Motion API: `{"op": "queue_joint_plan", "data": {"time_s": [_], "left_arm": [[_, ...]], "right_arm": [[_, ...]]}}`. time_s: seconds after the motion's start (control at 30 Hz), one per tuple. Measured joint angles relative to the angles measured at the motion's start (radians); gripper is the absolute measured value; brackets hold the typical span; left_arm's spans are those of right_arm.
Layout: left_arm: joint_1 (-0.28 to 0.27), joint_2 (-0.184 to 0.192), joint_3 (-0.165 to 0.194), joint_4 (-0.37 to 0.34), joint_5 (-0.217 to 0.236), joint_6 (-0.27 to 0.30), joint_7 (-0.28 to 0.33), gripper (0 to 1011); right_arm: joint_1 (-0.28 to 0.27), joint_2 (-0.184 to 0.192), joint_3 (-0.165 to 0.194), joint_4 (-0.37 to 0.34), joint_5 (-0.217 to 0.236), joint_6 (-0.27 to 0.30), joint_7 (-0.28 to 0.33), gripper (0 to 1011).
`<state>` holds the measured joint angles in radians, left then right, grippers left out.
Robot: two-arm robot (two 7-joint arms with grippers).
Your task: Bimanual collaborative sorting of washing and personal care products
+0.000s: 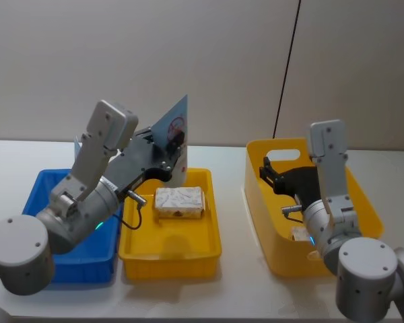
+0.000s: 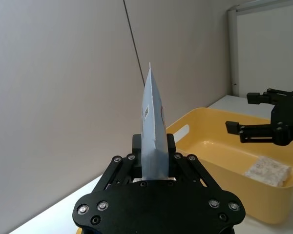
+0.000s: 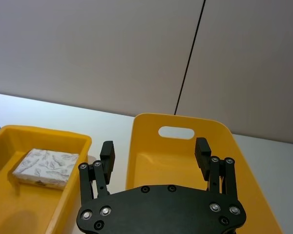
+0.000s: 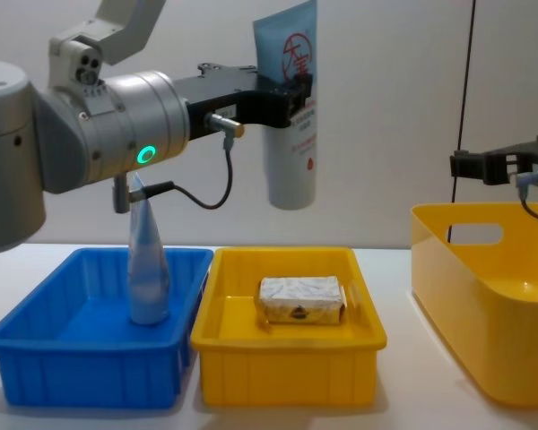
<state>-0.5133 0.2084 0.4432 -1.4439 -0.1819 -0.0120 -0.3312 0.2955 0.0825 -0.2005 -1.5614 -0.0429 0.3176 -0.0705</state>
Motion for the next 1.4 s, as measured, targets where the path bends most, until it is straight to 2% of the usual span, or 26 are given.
{"op": "queue_joint_plan", "data": {"time_s": [0.27, 0.87, 1.2, 1.4], "left_arm": [[-0.016, -0.012, 0.009, 0.013, 0.0, -0.001, -0.016, 224], [-0.03, -0.023, 0.018, 0.024, 0.001, -0.001, -0.03, 224], [-0.032, -0.025, 0.019, 0.026, 0.001, -0.001, -0.032, 224], [-0.033, -0.025, 0.019, 0.027, 0.001, -0.001, -0.033, 224]], "right_arm": [[-0.014, 0.025, -0.01, -0.019, 0.003, -0.008, 0.051, 1004], [-0.045, 0.108, -0.051, -0.076, 0.027, -0.027, 0.235, 1004], [-0.018, 0.141, -0.096, -0.065, 0.027, -0.045, 0.319, 1004], [0.007, 0.147, -0.119, -0.041, 0.022, -0.062, 0.344, 1004]]}}
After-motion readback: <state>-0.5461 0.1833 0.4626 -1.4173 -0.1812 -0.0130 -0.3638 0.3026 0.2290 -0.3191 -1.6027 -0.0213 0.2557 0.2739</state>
